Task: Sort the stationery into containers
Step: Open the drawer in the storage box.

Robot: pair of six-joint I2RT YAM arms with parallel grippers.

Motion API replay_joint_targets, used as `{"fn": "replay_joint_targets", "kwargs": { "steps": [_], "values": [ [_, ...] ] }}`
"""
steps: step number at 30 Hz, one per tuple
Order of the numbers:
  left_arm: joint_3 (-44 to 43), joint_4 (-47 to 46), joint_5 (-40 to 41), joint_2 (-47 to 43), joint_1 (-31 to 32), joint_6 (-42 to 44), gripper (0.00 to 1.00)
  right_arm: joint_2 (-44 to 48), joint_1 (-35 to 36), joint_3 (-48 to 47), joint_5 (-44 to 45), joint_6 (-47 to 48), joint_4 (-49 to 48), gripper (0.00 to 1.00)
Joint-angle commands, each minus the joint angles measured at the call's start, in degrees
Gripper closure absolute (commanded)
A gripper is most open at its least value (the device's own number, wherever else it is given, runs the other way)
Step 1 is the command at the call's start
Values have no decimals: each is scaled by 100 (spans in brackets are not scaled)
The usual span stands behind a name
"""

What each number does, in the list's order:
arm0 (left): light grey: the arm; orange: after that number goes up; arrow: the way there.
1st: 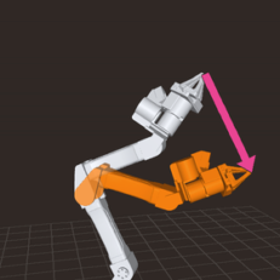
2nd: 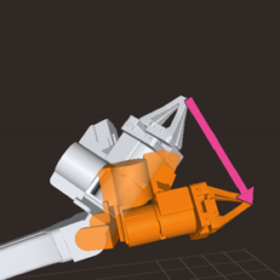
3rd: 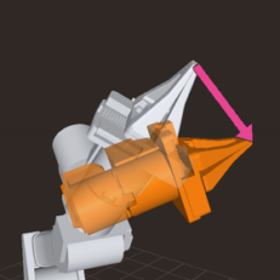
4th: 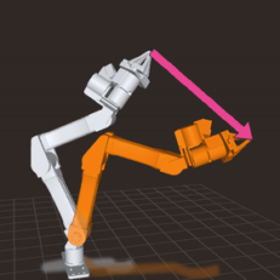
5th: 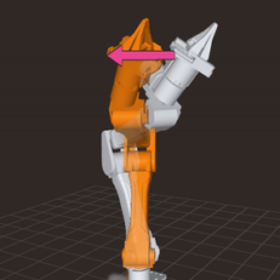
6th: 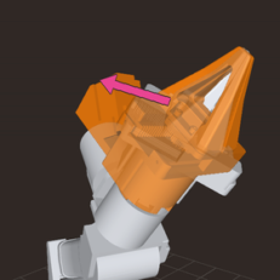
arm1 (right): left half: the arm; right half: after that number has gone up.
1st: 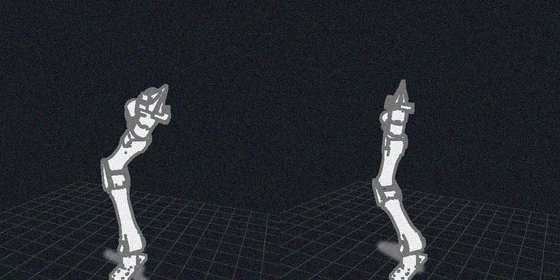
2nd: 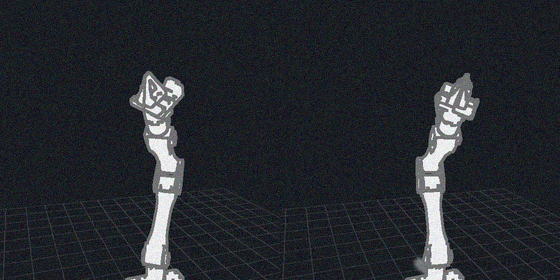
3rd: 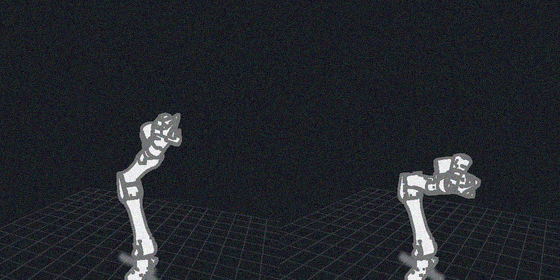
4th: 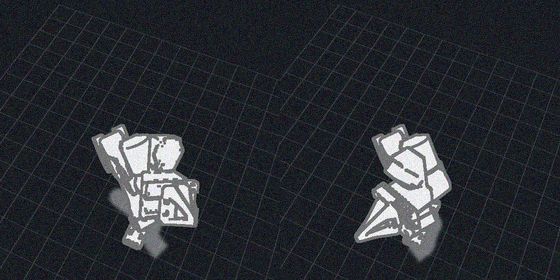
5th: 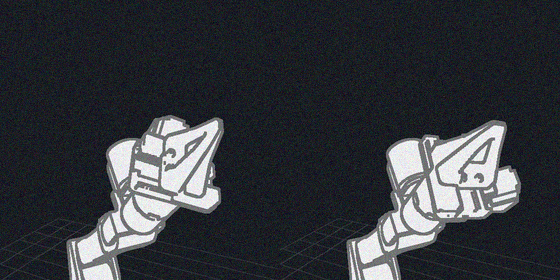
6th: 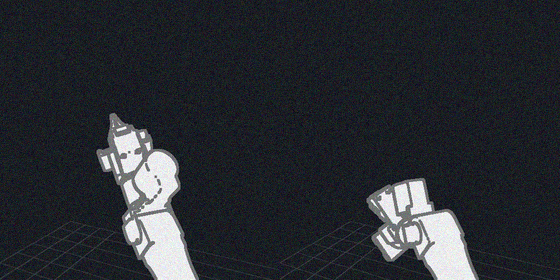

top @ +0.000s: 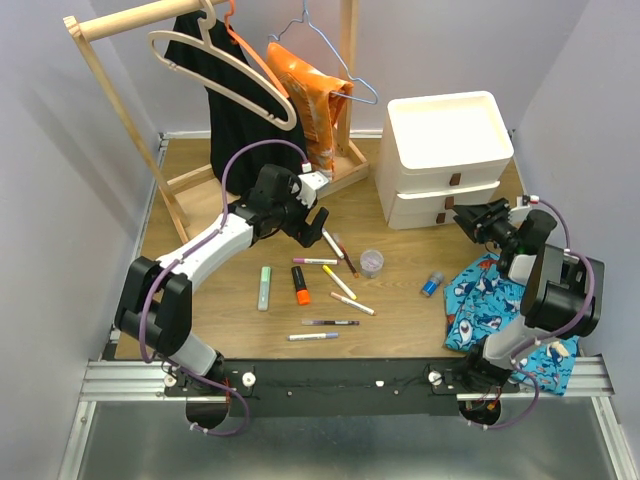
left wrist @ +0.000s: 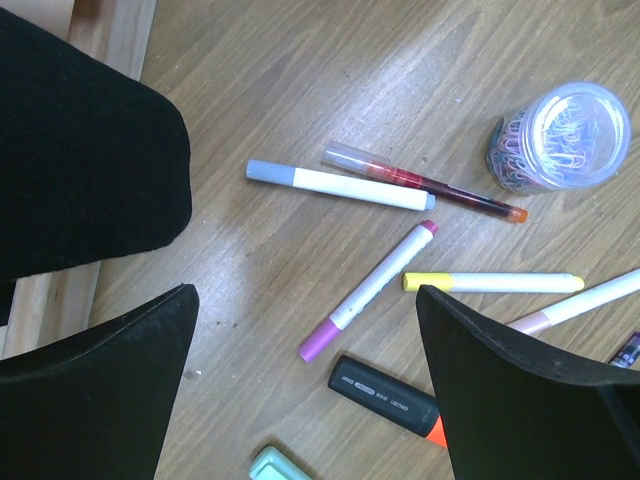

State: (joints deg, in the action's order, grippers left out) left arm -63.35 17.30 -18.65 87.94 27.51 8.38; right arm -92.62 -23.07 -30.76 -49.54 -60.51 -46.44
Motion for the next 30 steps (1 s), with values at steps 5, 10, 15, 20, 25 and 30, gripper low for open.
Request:
{"fn": "replay_joint_targets", "kwargs": {
  "steps": [5,10,15,20,25,30],
  "values": [
    [-274,28,134,197,88,102,1,-415,145,-219,50,-268,-647,48],
    [-327,28,160,267,141,129,1,-845,250,-351,-188,-689,-1375,63],
    [-362,54,195,320,141,146,1,-907,321,-536,-196,-584,-1307,64],
    [-344,81,213,285,150,181,1,-758,321,-440,-328,-611,-1368,99],
    [-283,28,222,215,150,208,1,-117,321,-202,-451,-690,-1070,99],
    [-204,-42,152,118,150,190,1,849,321,61,-591,-340,-115,99]
  ]
}}
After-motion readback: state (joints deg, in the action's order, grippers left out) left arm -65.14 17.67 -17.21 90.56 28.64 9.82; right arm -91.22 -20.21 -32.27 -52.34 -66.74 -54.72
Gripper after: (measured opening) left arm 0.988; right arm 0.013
